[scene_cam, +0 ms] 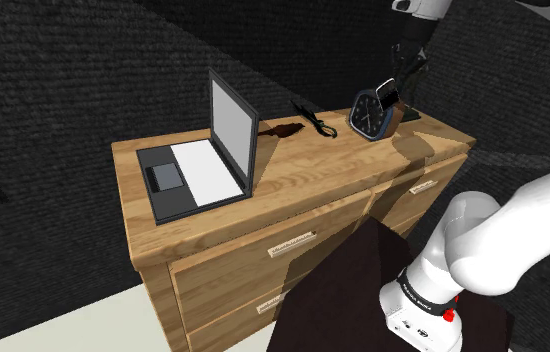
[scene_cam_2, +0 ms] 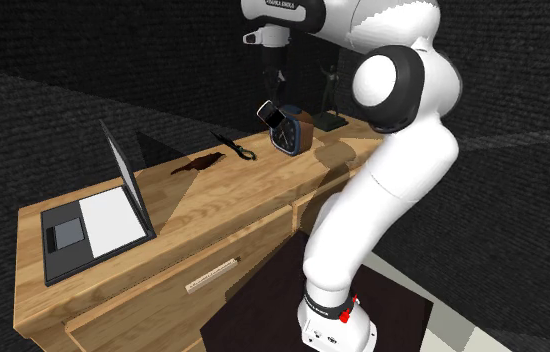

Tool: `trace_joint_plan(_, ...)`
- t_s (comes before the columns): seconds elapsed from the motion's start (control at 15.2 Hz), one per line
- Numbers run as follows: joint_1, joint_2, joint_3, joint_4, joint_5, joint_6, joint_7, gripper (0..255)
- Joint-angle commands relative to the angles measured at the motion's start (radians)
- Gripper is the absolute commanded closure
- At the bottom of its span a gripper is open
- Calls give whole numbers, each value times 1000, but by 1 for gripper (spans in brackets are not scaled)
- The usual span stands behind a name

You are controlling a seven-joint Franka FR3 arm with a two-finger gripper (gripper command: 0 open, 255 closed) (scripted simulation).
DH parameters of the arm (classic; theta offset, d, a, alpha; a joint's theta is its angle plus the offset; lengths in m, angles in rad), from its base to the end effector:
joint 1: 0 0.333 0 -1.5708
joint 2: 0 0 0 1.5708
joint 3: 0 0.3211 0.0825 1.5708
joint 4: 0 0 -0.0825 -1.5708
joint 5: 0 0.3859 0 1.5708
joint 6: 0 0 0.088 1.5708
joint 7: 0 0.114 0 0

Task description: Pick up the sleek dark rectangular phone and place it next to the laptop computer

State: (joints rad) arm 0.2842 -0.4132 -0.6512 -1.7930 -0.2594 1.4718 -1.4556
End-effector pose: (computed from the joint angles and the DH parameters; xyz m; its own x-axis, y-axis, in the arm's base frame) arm 0.3759 -0.2480 0.6622 0.4523 0.8918 -0.0106 0.8918 -0.4522 0.0122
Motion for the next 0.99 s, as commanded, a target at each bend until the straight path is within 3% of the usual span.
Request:
trace_joint_plan(0.0, 4, 13, -1, 38, 6, -27, -6, 255)
trace_joint_plan(0.13, 7, 25, -2, 73, 12, -51, -12, 255)
trace_joint_plan(0.92, 79, 30, 217, 21, 85, -42, 286, 255)
